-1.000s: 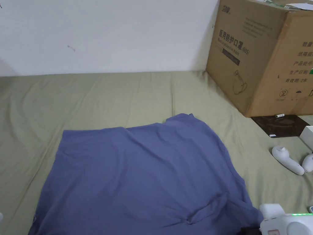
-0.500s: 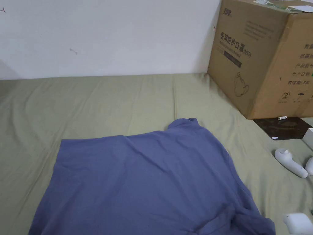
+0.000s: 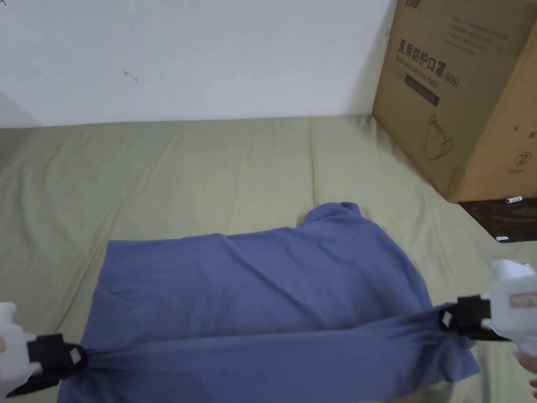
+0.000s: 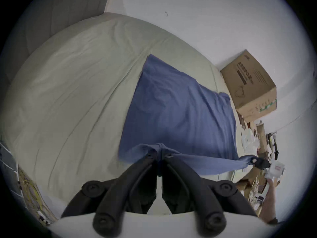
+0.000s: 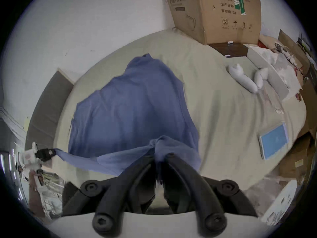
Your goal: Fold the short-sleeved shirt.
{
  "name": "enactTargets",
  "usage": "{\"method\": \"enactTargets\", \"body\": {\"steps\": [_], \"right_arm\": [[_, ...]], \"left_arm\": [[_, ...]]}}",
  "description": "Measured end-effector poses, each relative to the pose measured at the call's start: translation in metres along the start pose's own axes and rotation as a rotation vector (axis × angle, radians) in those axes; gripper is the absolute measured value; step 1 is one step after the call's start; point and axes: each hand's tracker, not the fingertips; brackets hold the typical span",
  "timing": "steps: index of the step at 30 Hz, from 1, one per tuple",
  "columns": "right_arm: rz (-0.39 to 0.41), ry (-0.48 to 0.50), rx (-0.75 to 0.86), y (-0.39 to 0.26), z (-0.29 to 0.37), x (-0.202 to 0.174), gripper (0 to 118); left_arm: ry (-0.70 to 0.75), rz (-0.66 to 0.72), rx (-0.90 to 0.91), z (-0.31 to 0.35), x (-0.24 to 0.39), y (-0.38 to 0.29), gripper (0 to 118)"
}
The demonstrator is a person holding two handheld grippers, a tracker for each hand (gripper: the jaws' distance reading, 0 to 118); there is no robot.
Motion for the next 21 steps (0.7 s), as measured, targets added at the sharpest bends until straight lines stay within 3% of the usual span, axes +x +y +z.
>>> {"method": "enactTargets", "body": {"steps": [5, 9, 10, 11, 12, 13, 14, 19, 21], "right_arm": [[-0.039, -0.013, -0.033, 0.045, -0.072, 0.001, 5], [-0.062, -0.075, 0.041, 0.036, -0.081, -0.002, 8], [-0.064, -0.087, 0.062, 0.029, -0.077, -0.002, 19], [-0.065, -0.074, 0.09, 0.023, -0.071, -0.002, 43], [-0.062, -0.05, 0.118, 0.015, -0.062, -0.002, 88], [-0.06, -0.031, 0.134, 0.009, -0.053, 0.0, 110], [-0.05, -0.029, 0.135, 0.0, -0.043, -0.001, 118], [0.04, -0.033, 0.214, -0.052, 0.015, -0.009, 118], [0.073, -0.006, 0.258, -0.07, 0.035, -0.013, 117]], "left_arm": [[0.006, 0.08, -0.041, -0.055, -0.004, 0.036, 3], [0.027, 0.066, 0.027, -0.056, -0.004, 0.037, 8], [0.004, 0.045, 0.059, -0.051, -0.003, 0.035, 17], [-0.018, 0.029, 0.076, -0.045, -0.002, 0.03, 34], [-0.033, 0.003, 0.104, -0.037, 0.001, 0.022, 69], [-0.054, -0.039, 0.156, -0.026, 0.003, 0.013, 99], [-0.047, -0.076, 0.152, -0.02, 0.006, 0.007, 118], [0.078, -0.362, 0.211, 0.023, 0.019, -0.039, 114], [0.065, -0.412, 0.238, 0.043, 0.022, -0.053, 112]]}}
